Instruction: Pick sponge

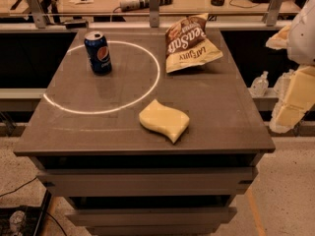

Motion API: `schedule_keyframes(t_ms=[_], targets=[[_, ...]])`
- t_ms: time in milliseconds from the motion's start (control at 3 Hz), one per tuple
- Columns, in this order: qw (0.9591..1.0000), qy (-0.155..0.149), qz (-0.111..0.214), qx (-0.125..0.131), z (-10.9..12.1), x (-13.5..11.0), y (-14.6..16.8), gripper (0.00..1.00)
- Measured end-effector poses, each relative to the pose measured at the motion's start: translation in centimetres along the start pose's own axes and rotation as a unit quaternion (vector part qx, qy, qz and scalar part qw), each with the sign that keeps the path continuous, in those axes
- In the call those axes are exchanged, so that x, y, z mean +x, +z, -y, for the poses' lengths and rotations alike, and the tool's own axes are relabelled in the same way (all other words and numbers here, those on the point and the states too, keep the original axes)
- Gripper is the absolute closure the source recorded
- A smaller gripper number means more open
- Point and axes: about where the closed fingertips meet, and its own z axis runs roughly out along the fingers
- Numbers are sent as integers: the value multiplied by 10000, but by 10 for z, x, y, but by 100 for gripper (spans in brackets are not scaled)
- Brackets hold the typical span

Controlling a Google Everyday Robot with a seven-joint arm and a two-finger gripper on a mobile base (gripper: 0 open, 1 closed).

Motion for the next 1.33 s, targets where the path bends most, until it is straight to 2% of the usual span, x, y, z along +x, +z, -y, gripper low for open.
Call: schedule_keyframes(t_ms=[333, 667, 1000, 1333], targets=[[10000, 0, 1, 1, 0, 0, 0, 0], [9989, 311, 350, -32, 1, -6, -4, 0], [9940, 859, 681, -46, -3, -26, -7, 0], [9875, 1352, 802, 74, -9, -58, 3, 0]])
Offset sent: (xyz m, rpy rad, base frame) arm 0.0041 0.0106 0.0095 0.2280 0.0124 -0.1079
